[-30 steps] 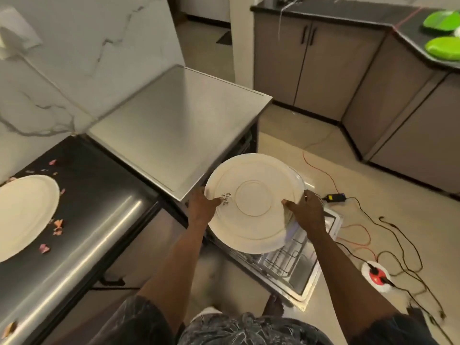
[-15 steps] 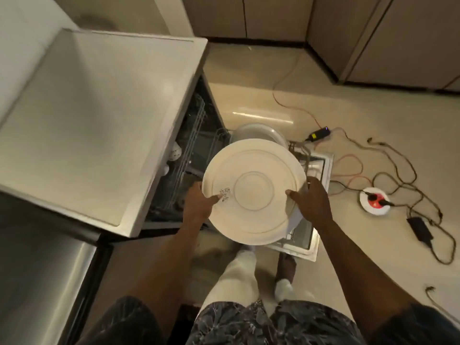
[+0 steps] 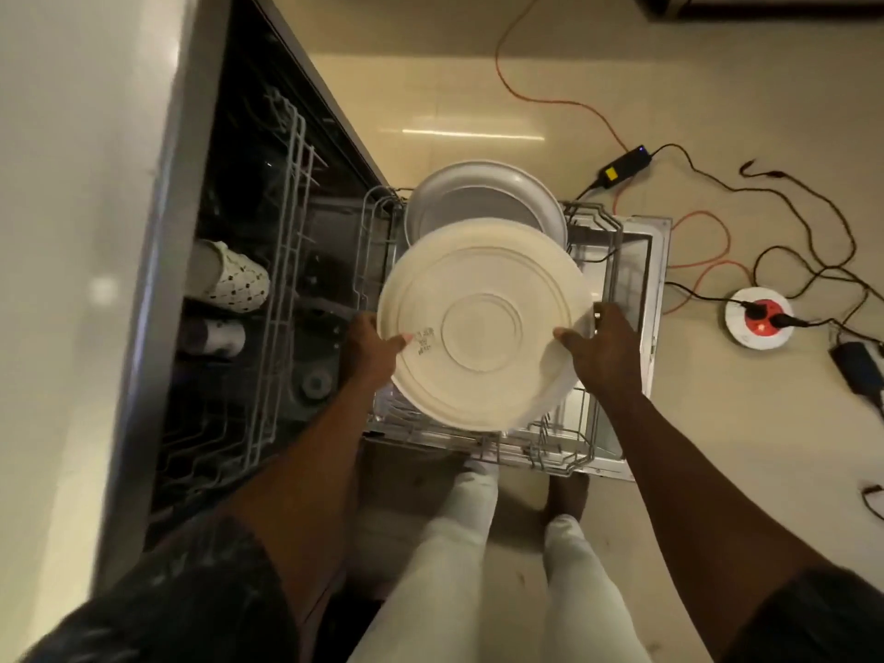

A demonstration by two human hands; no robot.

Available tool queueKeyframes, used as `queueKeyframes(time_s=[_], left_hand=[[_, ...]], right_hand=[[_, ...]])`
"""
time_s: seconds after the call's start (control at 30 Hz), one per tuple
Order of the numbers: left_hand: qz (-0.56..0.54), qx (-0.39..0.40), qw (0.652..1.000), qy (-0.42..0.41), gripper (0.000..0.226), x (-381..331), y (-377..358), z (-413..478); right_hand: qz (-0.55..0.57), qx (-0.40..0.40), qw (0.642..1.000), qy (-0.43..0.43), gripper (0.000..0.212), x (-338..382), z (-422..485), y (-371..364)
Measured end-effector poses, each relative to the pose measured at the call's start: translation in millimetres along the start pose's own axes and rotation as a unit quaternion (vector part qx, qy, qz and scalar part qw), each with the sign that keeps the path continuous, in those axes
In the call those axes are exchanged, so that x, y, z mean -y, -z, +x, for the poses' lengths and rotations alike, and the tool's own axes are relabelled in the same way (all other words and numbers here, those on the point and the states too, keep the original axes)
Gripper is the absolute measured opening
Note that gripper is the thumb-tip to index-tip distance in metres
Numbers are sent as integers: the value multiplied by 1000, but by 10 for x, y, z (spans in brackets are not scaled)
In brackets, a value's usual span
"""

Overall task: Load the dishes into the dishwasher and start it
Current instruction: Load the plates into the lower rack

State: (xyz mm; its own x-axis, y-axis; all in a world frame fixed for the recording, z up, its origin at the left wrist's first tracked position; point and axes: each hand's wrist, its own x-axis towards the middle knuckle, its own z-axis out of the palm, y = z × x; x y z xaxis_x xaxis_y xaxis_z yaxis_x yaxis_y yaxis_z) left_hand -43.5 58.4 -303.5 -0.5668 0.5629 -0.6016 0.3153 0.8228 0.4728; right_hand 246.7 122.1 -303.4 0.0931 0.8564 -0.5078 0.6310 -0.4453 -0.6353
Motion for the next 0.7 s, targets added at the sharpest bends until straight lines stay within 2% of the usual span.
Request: queueKeyframes(time_s=[0.1,0.27,0.47,0.7], left_hand=[[-18,-13,999,-26,57,-138,-92,439],[-43,-40,994,-90,50,-487,-117,968],[-81,-100,980,-150,52,-718,-127,1460],[-81,-111,976,-168,49,-821,-266,1771]], right_hand=[[10,-32,999,33,52,45,320,-162],[38,-84,995,49,47,284,750,-314],[45,-131,988,67,47,464,1083,-403],[40,-152,985,76,50,446,1295,-508]])
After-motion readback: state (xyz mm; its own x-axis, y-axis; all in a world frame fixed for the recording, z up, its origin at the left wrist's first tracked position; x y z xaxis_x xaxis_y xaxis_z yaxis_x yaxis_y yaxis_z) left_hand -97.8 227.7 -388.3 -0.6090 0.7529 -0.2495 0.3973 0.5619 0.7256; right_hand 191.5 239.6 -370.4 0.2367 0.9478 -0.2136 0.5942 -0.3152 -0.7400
